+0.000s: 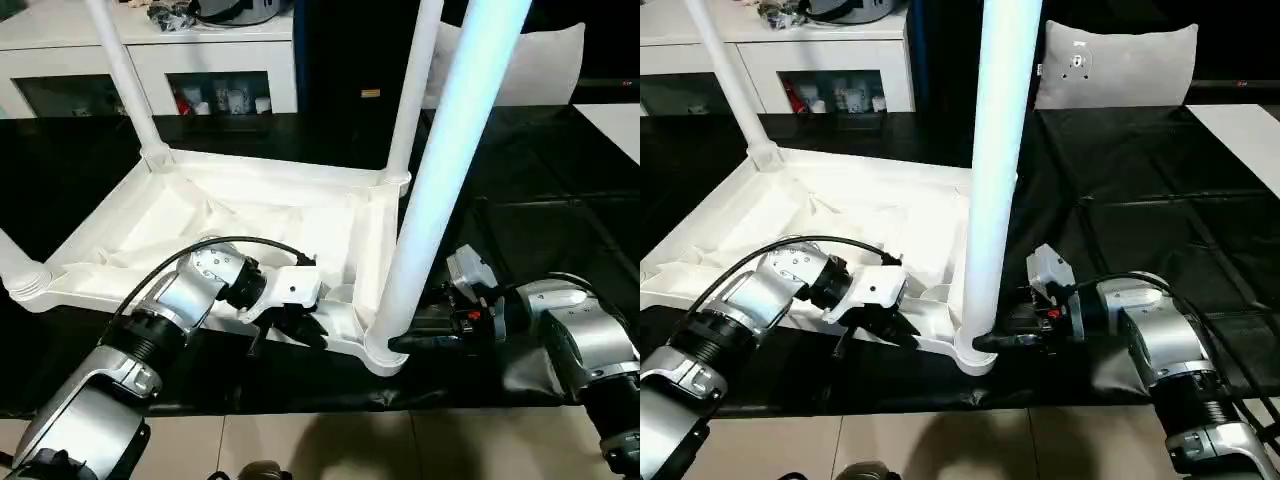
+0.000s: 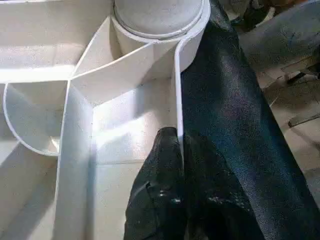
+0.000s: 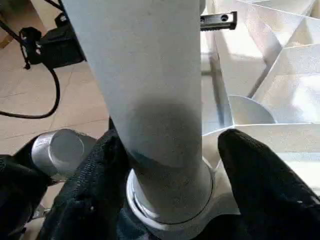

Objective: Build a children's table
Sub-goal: Rotate leg to tighten

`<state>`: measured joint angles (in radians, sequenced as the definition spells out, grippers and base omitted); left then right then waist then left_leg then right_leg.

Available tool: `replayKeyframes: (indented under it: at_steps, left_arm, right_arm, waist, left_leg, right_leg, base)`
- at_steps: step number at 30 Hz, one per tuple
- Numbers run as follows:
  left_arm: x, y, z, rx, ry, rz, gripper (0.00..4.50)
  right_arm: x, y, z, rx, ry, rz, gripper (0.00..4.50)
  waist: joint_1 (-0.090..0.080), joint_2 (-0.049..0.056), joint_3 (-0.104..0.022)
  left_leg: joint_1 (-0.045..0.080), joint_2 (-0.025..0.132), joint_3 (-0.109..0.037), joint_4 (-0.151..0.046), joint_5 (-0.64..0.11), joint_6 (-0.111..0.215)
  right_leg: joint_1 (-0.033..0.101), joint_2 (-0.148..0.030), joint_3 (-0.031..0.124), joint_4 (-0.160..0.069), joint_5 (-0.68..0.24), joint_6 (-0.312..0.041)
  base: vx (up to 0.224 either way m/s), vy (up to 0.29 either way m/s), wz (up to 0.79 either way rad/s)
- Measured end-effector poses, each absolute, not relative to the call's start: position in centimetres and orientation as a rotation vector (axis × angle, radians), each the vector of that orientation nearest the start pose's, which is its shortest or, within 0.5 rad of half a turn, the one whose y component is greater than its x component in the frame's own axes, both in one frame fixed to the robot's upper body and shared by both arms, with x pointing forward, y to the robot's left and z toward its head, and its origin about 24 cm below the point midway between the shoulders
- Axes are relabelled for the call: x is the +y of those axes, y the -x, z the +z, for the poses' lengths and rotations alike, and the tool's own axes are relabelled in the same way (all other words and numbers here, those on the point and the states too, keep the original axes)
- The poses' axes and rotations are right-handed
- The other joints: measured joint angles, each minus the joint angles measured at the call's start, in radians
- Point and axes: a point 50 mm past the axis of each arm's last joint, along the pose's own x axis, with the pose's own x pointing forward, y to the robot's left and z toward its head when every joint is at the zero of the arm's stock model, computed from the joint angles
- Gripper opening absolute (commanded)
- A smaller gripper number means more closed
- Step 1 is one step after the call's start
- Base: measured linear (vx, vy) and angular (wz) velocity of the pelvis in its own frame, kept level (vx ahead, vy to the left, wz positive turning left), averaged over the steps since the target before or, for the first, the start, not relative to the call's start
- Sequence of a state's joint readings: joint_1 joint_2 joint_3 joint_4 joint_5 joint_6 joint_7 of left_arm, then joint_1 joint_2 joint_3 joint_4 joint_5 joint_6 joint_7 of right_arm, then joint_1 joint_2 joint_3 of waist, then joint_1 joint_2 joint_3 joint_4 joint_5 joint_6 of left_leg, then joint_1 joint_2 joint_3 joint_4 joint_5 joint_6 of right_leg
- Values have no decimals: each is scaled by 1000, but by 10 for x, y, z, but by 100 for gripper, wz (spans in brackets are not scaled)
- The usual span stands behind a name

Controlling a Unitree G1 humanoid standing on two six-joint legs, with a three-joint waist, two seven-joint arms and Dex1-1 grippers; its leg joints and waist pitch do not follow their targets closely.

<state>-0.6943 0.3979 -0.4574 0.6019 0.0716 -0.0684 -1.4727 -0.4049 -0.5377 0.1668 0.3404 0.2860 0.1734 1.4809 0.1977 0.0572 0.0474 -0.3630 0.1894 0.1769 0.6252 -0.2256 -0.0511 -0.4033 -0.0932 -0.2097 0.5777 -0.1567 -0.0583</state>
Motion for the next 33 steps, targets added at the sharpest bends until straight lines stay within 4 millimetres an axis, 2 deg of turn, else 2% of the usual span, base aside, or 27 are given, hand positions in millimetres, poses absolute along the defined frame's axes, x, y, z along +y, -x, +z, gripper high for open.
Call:
replayKeyframes:
  at_steps: [6, 8, 16, 19, 23, 27, 29, 33]
  left_arm:
    - [112, -309, 67, 454, -676, -1731, 0]
    - [112, -309, 67, 455, -675, -1733, 0]
    - [110, -311, 66, 514, -572, -1672, 0]
    - [113, -319, 64, 546, -533, -1511, 0]
    - [100, -327, 61, 548, -467, -1335, 0]
    - [80, -336, 60, 534, -396, -1154, 0]
    - [69, -340, 60, 515, -377, -1073, 0]
    - [58, -342, 61, 484, -361, -1008, 0]
  right_arm:
    - [-180, -277, 71, 356, 115, 1531, 231]
    - [-180, -277, 71, 361, 104, 1531, 201]
    - [-174, -271, 67, 362, 48, 1448, 190]
    - [-166, -280, 64, 334, 34, 1270, 189]
    - [-163, -296, 59, 311, -14, 998, 189]
    - [-151, -315, 58, 285, -53, 716, 188]
    - [-143, -324, 58, 270, -75, 578, 188]
    - [-135, -331, 59, 238, -99, 454, 188]
  waist:
    - [0, 0, 0]
    - [0, 0, 0]
    - [-1, 0, 0]
    - [-20, 0, 0]
    - [-71, -1, 1]
    - [-111, 0, 0]
    - [-119, 0, 0]
    - [-116, 0, 0]
  left_leg:
    - [0, 0, 0, 0, 0, 0]
    - [0, 0, 0, 0, 0, 0]
    - [0, 0, 0, 0, 0, 0]
    - [8, 0, 0, -1, 0, -6]
    - [15, 0, 0, -2, -1, -8]
    - [14, 1, -2, -4, -3, -6]
    - [13, -1, -2, -4, -4, -4]
    - [10, -1, -2, -9, -3, 2]
  right_leg:
    - [0, 0, 0, 0, 0, 0]
    - [0, 0, 0, 0, 0, 0]
    - [1, 0, 0, 0, 0, 0]
    - [5, 1, 0, -1, 2, 0]
    - [16, 1, -4, -11, 4, 3]
    - [21, 1, -8, -23, 6, 5]
    - [20, 1, -6, -23, 8, 5]
    - [17, 1, -5, -22, 5, 6]
  base:
    - [0, 0, 0]
    - [0, 0, 0]
    - [0, 0, 0]
    - [0, 0, 0]
    - [0, 0, 0]
    - [0, 0, 0]
    - [0, 0, 0]
    - [0, 0, 0]
